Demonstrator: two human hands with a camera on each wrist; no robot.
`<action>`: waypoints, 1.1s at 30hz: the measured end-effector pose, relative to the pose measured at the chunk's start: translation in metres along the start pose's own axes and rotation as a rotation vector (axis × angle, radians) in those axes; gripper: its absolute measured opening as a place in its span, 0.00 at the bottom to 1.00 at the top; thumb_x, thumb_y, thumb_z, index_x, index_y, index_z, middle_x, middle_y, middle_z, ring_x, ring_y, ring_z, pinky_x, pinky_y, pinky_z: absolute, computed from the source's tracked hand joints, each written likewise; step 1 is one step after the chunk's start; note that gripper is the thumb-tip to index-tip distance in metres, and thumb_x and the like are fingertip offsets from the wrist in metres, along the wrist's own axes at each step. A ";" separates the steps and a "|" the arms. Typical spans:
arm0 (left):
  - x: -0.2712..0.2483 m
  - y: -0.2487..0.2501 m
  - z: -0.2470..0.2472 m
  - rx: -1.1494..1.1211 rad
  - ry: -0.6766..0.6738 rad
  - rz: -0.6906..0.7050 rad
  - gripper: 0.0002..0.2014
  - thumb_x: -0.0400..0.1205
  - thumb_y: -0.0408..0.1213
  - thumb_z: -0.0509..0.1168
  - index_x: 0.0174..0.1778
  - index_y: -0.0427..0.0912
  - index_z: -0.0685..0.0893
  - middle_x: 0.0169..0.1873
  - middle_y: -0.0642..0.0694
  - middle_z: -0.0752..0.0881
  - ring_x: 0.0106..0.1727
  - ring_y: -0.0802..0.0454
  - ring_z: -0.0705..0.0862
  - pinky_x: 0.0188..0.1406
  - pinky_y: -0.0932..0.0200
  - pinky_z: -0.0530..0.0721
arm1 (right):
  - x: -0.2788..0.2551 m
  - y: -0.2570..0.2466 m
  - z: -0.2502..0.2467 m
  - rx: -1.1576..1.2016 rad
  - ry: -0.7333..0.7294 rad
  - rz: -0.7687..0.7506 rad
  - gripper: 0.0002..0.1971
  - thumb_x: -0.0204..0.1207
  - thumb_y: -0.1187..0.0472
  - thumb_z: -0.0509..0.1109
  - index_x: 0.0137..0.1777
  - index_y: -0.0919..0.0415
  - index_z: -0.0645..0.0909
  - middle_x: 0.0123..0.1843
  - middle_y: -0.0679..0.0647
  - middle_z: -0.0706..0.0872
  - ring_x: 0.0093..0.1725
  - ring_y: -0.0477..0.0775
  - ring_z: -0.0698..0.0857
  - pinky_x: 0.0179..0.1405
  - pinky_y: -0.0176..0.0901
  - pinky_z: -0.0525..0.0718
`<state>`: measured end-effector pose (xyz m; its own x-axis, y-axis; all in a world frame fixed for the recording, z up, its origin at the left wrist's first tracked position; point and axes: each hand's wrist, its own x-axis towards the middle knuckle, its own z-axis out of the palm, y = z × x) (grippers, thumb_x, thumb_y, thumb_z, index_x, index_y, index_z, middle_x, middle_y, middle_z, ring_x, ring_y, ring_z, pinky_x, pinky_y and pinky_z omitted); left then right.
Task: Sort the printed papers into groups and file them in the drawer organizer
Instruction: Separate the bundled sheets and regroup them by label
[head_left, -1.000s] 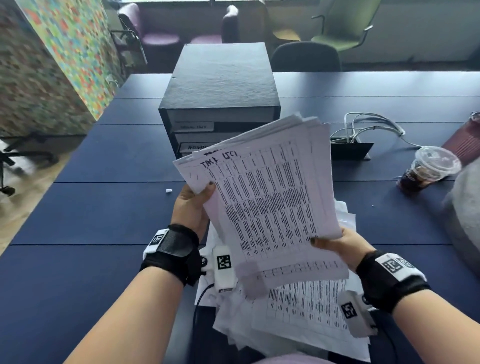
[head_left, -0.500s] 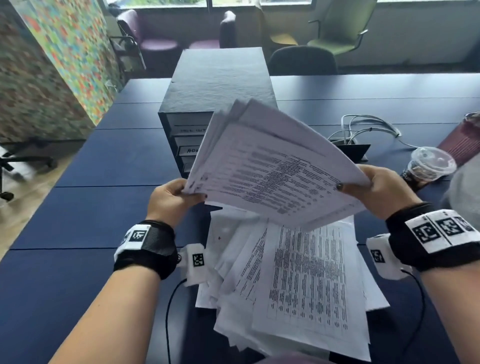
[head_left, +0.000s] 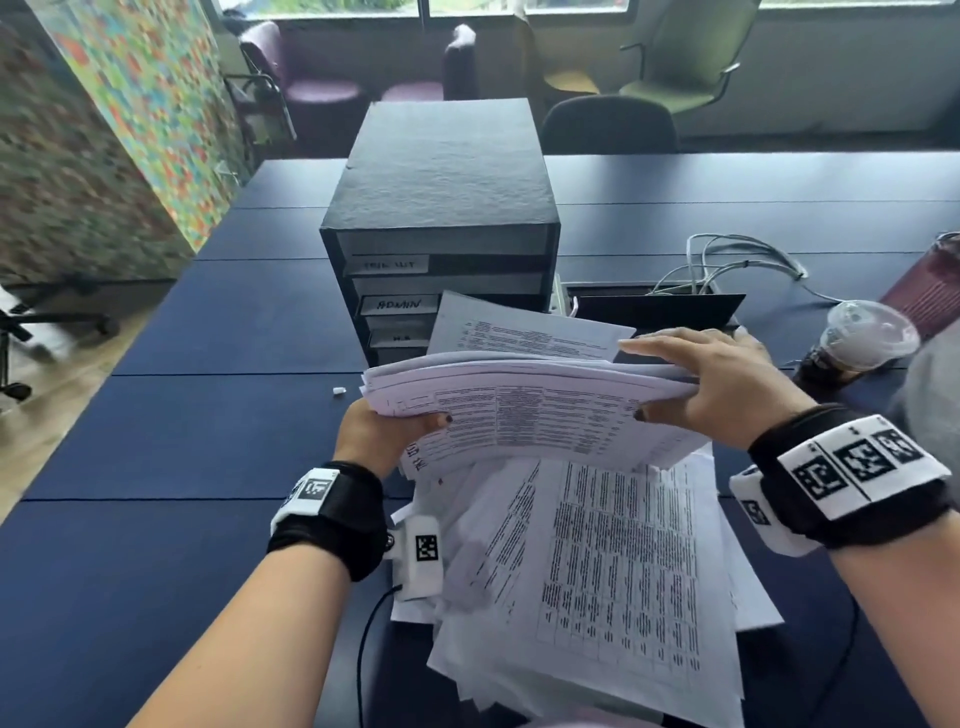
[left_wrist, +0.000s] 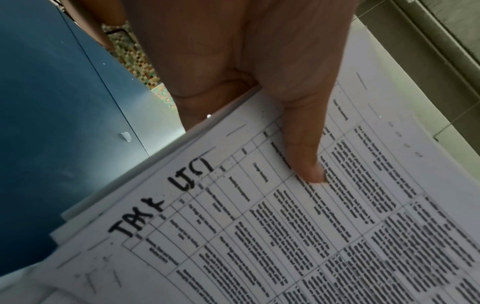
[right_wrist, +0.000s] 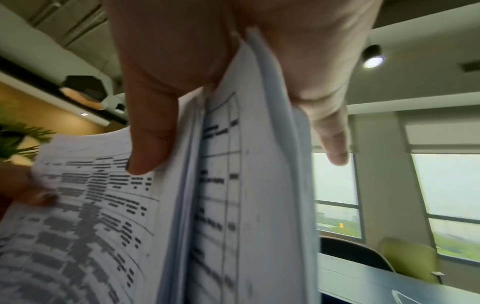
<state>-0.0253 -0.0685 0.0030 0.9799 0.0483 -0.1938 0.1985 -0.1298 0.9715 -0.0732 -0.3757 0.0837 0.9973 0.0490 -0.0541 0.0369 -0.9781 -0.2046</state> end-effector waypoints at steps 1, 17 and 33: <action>0.000 0.001 0.001 0.000 -0.011 0.008 0.15 0.64 0.25 0.80 0.43 0.42 0.87 0.40 0.51 0.89 0.40 0.59 0.85 0.40 0.71 0.83 | 0.001 -0.002 0.000 -0.026 -0.043 -0.023 0.31 0.68 0.41 0.73 0.71 0.30 0.67 0.70 0.33 0.73 0.73 0.45 0.66 0.79 0.67 0.43; 0.020 -0.006 -0.013 -0.125 0.023 -0.003 0.12 0.66 0.24 0.78 0.41 0.42 0.90 0.46 0.41 0.91 0.50 0.42 0.88 0.56 0.47 0.85 | 0.015 0.010 -0.004 0.382 0.184 0.023 0.11 0.61 0.51 0.81 0.32 0.51 0.81 0.28 0.42 0.82 0.32 0.39 0.76 0.42 0.32 0.75; 0.008 0.004 -0.002 -0.265 0.151 0.247 0.14 0.72 0.26 0.74 0.46 0.51 0.86 0.41 0.56 0.91 0.44 0.59 0.88 0.47 0.59 0.86 | 0.009 0.011 0.061 1.306 0.439 0.292 0.12 0.69 0.71 0.74 0.40 0.51 0.85 0.34 0.38 0.90 0.34 0.38 0.87 0.38 0.37 0.85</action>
<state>-0.0164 -0.0662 0.0054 0.9792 0.1957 0.0530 -0.0744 0.1035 0.9918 -0.0674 -0.3736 0.0215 0.9059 -0.4234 0.0037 -0.0146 -0.0400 -0.9991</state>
